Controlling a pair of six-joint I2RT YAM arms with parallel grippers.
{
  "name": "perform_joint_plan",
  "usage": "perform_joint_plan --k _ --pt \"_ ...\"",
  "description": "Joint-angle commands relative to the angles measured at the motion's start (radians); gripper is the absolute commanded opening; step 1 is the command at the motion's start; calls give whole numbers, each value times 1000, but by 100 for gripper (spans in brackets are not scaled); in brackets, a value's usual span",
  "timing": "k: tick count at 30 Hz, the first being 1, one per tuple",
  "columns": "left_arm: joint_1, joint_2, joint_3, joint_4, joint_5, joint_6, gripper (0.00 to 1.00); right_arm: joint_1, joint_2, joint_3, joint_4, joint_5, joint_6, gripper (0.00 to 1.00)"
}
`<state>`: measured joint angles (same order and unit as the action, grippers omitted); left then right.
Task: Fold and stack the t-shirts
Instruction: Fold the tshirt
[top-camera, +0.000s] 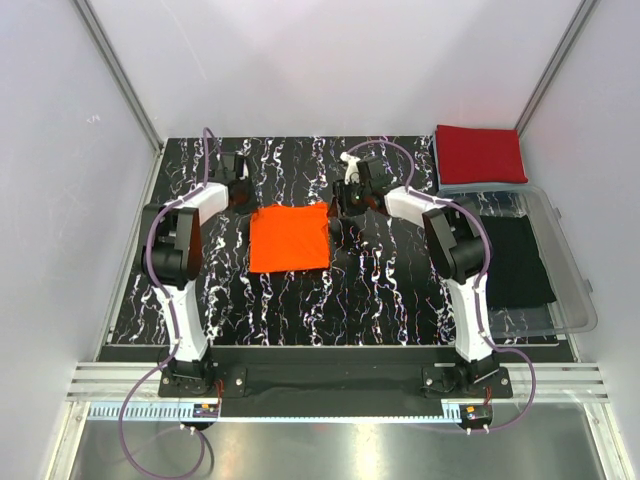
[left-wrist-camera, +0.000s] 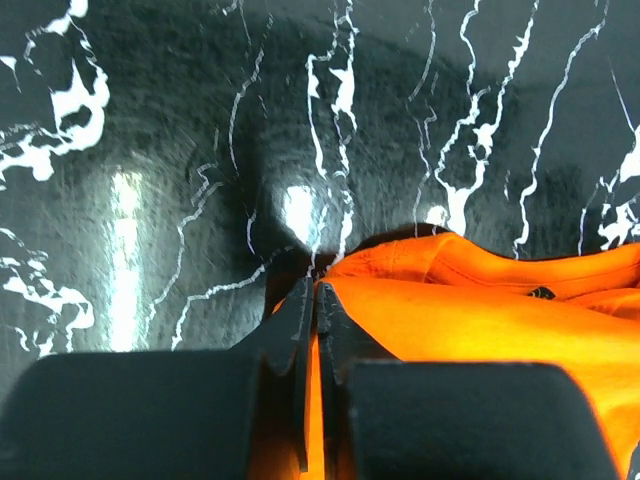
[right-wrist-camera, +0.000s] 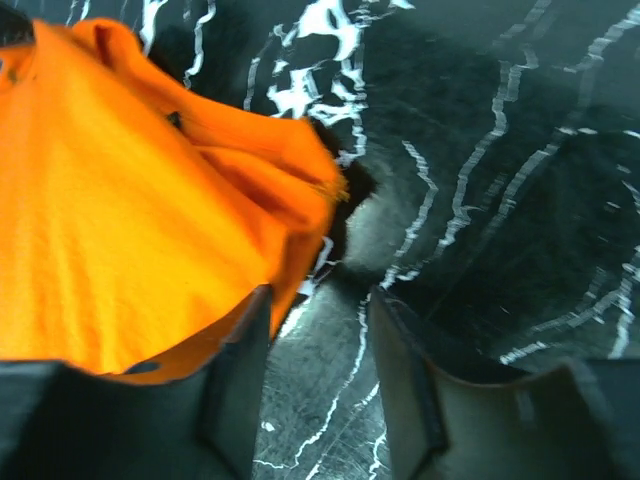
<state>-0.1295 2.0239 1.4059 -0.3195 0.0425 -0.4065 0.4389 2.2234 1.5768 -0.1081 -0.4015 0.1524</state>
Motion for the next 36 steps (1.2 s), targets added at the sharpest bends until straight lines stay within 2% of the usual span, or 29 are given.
perform_joint_plan --k 1,2,8,9,11,16,19,23,27,30,36 --pt "10 22 44 37 25 31 9 -9 -77 -26 31 47 36 53" --pt "10 21 44 37 46 31 14 -9 -90 -41 30 43 53 54" --pt "10 -68 18 43 68 37 25 20 -232 -169 35 52 137 59" --pt "10 -108 15 39 62 38 32 33 -267 -191 35 52 157 59" --pt "10 -152 16 27 40 44 37 56 -318 -227 30 72 208 60" --pt "5 -278 8 -41 34 46 40 115 -376 -294 16 95 338 61" --pt "4 -333 -63 -41 146 5 37 145 -378 -334 16 124 348 61" --pt "-4 -355 -189 8 214 -34 34 147 -315 -348 16 76 363 54" --pt "-10 -292 -231 26 253 -78 31 156 -281 -371 18 56 346 51" --pt "-24 -271 -265 25 234 -94 29 156 -275 -409 22 43 332 45" --pt "-56 -251 -297 28 168 -92 27 156 -298 -491 42 89 300 15"
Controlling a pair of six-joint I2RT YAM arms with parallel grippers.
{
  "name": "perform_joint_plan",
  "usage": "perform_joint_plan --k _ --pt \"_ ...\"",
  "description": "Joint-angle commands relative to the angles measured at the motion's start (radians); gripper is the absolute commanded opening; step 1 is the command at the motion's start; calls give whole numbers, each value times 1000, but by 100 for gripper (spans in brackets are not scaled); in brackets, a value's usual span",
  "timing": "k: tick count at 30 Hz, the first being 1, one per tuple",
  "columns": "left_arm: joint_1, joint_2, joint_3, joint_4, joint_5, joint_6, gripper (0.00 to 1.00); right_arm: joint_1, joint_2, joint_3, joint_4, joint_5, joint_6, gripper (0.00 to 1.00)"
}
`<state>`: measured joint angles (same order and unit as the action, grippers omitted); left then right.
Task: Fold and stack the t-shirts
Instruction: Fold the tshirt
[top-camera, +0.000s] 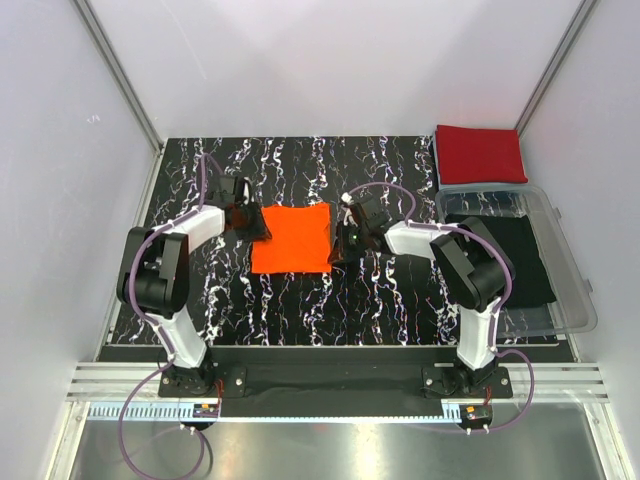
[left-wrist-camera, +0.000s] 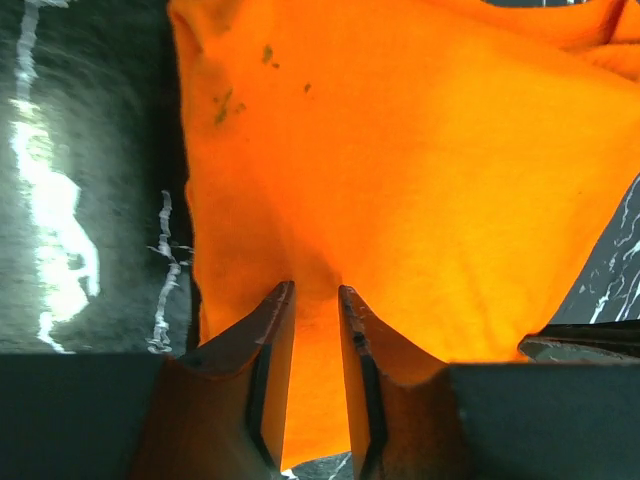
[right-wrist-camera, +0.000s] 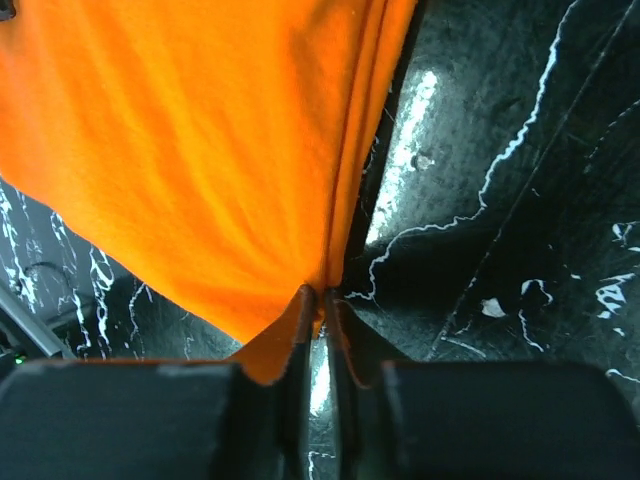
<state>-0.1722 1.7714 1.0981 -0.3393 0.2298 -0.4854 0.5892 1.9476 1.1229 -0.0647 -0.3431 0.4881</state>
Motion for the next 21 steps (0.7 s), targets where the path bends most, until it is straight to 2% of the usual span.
perform_joint_plan --k 1,2,4,8,9,11,13,14,21 --pt "-19 8 20 46 -26 -12 26 6 -21 -37 -1 35 -40 12" --pt "-36 14 25 28 -36 -12 26 6 -25 -41 -3 44 -45 8" --pt "-56 10 34 10 -67 -13 26 6 -38 -46 -4 58 -49 7" --pt "-96 -32 65 -64 -178 -10 29 6 -126 -34 -72 62 -34 12" --pt "-95 -49 72 -67 -181 -7 29 6 -142 -28 -92 62 -26 23" --pt "-95 -61 98 -67 -205 1 31 6 -182 -20 -106 65 -10 32" --pt "-89 -47 137 -67 -219 13 31 3 -184 0 -104 62 -23 49" --pt "-76 -35 152 -66 -218 14 31 0 -159 38 -107 62 -38 51" --pt "-15 150 292 -70 -124 30 31 -103 22 216 -116 -115 -97 42"
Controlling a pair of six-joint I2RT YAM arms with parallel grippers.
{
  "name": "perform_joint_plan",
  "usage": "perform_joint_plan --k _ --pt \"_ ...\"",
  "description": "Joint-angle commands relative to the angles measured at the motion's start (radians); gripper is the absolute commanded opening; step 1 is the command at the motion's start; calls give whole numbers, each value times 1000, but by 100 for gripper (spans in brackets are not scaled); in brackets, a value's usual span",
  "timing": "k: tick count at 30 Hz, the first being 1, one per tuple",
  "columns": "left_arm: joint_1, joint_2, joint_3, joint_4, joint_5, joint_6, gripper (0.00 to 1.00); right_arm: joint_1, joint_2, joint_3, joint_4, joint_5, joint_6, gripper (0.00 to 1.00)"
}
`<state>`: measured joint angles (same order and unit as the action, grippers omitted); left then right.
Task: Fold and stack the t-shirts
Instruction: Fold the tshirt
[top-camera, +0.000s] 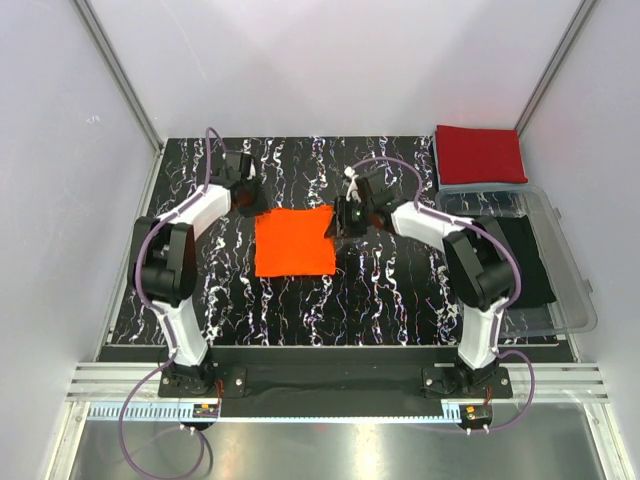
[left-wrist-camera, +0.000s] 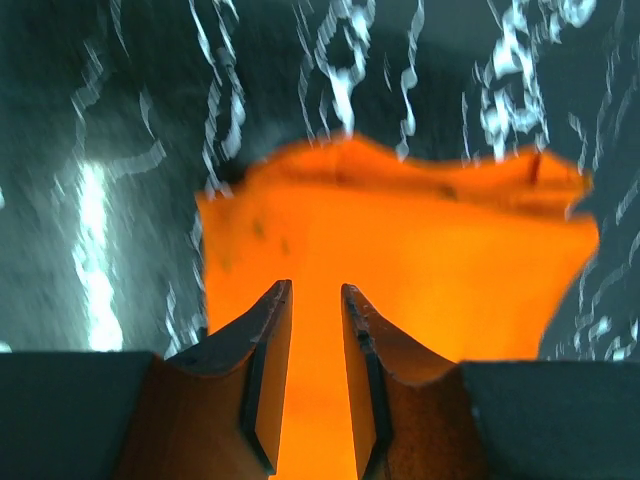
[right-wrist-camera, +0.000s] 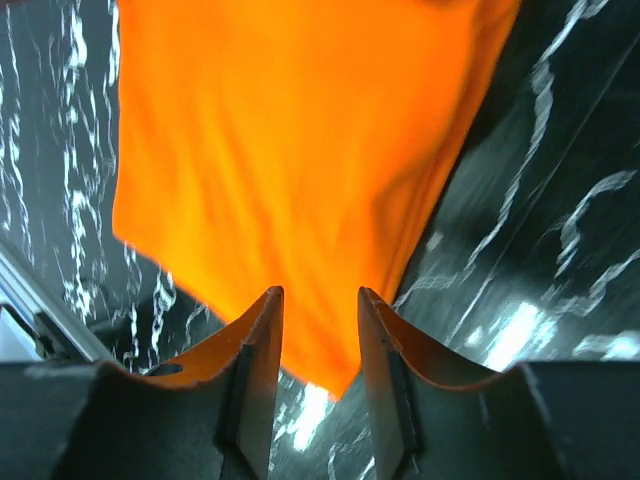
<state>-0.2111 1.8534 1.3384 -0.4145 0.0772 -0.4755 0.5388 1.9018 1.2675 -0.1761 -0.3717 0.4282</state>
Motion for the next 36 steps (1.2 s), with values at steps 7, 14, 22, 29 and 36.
perform_joint_plan --k 7,14,22,29,36 --pt "38 174 159 3 59 47 31 -91 201 216 -34 -138 -98 42" --pt "41 253 223 6 73 60 32 -134 295 260 -33 -75 -103 25" --pt "39 192 232 10 122 60 34 -166 198 201 -42 31 -48 25" --pt "39 129 234 6 125 66 36 -109 94 205 -34 -77 36 11" --pt "38 158 214 6 153 57 36 -40 154 236 49 -170 121 5"
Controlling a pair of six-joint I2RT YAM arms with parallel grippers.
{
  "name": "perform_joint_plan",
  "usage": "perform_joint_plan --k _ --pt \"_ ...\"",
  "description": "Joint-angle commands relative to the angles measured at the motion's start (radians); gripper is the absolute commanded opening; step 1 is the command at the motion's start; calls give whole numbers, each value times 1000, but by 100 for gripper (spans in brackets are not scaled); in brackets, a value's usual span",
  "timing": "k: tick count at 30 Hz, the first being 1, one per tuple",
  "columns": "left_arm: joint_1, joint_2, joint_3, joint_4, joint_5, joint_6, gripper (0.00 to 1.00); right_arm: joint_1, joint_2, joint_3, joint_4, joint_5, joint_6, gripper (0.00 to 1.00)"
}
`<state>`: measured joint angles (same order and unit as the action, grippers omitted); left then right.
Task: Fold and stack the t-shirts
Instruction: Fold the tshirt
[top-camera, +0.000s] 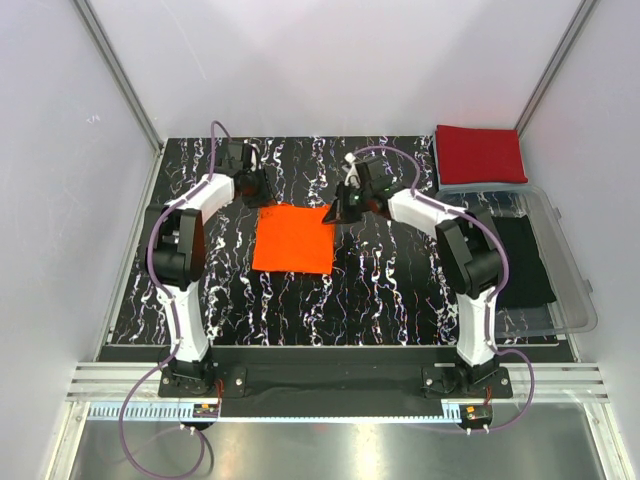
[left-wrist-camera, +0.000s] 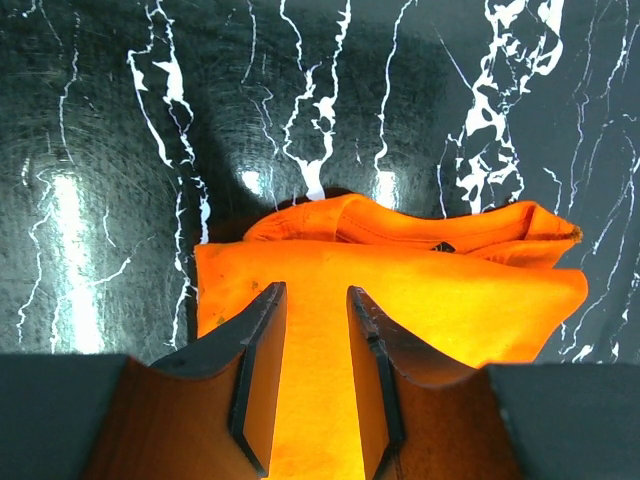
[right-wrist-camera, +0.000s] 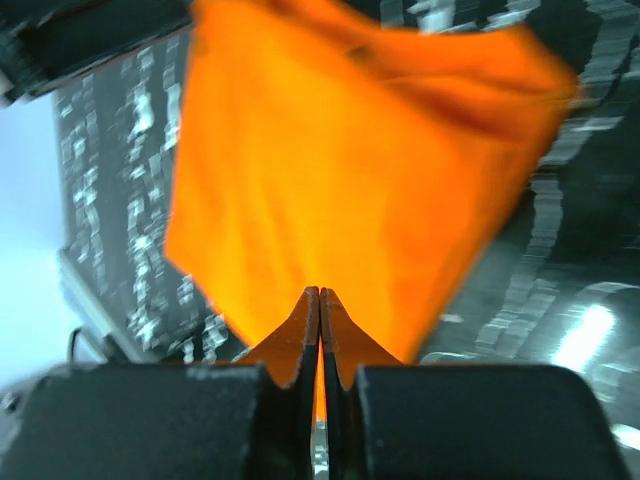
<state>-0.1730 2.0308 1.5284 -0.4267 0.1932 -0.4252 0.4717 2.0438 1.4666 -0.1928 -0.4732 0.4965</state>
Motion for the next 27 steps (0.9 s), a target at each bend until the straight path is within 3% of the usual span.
perform_joint_plan --k 1,13,21,27 --pt "0 -14 22 19 38 5 36 28 25 37 75 -77 56 6" --pt "-6 65 91 5 67 -3 36 -22 145 -35 102 87 -3 7" --pt "-36 -165 27 -102 -36 23 37 -25 -68 -112 161 42 68 14" --pt "-124 -349 -177 -100 -41 5 37 -25 -24 -19 161 13 50 17"
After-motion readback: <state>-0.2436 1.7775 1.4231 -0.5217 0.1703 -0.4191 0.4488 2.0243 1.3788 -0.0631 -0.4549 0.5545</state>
